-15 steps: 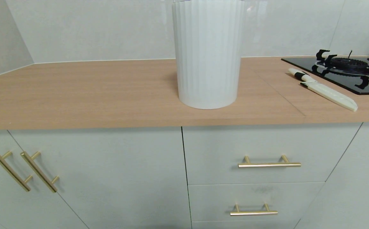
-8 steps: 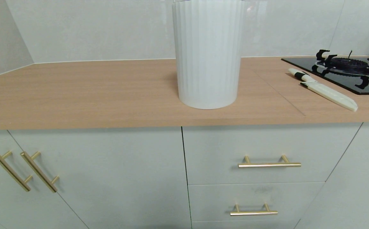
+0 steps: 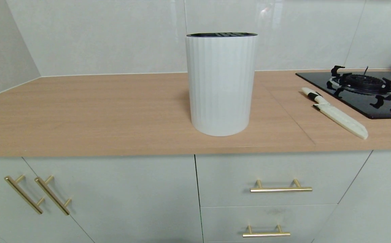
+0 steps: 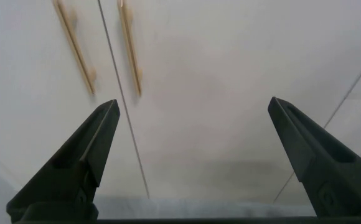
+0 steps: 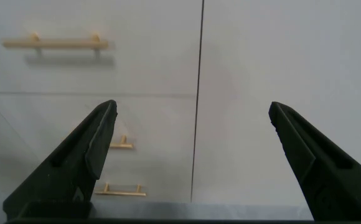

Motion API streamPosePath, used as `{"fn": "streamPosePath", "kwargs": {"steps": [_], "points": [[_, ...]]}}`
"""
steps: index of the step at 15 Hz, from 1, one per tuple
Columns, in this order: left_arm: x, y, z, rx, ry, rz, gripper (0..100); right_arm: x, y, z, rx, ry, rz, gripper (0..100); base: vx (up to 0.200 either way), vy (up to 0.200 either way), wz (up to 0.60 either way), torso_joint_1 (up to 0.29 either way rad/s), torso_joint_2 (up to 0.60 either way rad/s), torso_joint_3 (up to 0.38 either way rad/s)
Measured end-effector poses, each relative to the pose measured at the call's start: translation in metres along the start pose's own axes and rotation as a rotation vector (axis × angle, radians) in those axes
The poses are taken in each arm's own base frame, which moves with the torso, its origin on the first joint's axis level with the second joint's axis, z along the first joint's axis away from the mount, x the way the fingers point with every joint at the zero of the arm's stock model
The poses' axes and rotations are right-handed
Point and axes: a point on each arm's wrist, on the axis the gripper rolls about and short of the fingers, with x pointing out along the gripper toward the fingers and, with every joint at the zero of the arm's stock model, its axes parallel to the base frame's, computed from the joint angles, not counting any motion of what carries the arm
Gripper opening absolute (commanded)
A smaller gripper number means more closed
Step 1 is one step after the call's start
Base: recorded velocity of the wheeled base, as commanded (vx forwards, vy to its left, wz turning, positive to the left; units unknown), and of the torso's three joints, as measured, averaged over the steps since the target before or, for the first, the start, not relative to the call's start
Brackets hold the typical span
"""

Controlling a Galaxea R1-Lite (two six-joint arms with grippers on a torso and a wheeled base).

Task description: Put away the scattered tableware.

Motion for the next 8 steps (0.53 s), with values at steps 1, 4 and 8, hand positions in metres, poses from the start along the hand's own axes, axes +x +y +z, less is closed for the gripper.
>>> {"fn": "streamPosePath", "kwargs": {"steps": [1, 4, 8], "points": [[0.0000, 0.0000, -0.0002, 0.000, 0.002, 0.000, 100, 0.0000, 0.0000, 0.0000, 0.000, 0.000, 0.000, 100, 0.000, 0.000, 0.00, 0.119, -0.48, -0.330], [0.0000, 0.0000, -0.0002, 0.000, 0.001, 0.000, 100, 0.0000, 0.0000, 0.0000, 0.000, 0.000, 0.000, 100, 0.000, 0.000, 0.00, 0.131, -0.46, -0.331], [0.0000, 0.0000, -0.0002, 0.000, 0.002, 0.000, 100, 0.0000, 0.0000, 0.0000, 0.000, 0.000, 0.000, 100, 0.000, 0.000, 0.00, 0.158, -0.47, -0.313]]}}
